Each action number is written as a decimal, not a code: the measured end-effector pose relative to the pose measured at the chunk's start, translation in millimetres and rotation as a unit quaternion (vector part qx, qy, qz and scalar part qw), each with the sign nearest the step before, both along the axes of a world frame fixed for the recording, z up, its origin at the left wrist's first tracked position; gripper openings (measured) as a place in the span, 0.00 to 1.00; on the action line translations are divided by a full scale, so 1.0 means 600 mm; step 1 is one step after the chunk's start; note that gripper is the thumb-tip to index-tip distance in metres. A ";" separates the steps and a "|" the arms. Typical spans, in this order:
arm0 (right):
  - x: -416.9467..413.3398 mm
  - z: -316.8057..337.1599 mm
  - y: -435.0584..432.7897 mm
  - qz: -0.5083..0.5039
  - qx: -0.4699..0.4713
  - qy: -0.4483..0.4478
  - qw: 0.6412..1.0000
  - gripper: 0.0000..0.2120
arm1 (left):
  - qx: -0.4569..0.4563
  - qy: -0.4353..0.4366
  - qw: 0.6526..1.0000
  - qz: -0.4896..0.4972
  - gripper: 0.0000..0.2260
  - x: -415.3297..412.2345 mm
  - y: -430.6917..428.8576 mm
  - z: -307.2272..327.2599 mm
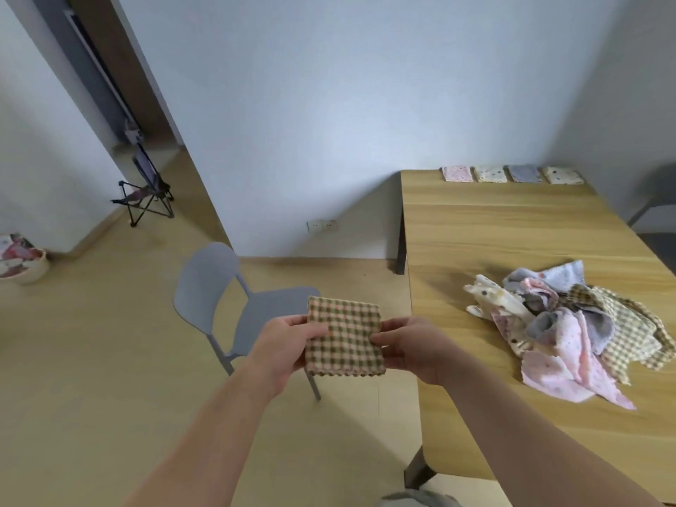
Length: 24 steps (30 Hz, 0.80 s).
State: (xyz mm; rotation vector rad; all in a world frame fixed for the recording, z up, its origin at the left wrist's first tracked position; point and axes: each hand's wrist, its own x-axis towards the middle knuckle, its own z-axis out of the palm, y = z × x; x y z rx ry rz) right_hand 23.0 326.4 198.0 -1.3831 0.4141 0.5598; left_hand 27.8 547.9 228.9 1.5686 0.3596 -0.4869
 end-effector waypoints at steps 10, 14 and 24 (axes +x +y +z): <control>0.113 -0.019 -0.005 -0.098 0.029 -0.006 0.995 0.09 | 0.050 -0.039 0.997 -0.043 0.11 0.170 0.001 -0.033; 0.192 -0.045 -0.070 -0.190 0.041 0.001 0.981 0.08 | 0.082 -0.044 0.992 -0.080 0.13 0.293 -0.083 -0.050; 0.450 -0.079 -0.239 -0.352 0.036 0.026 0.935 0.08 | 0.211 -0.171 0.917 -0.292 0.10 0.631 -0.315 -0.057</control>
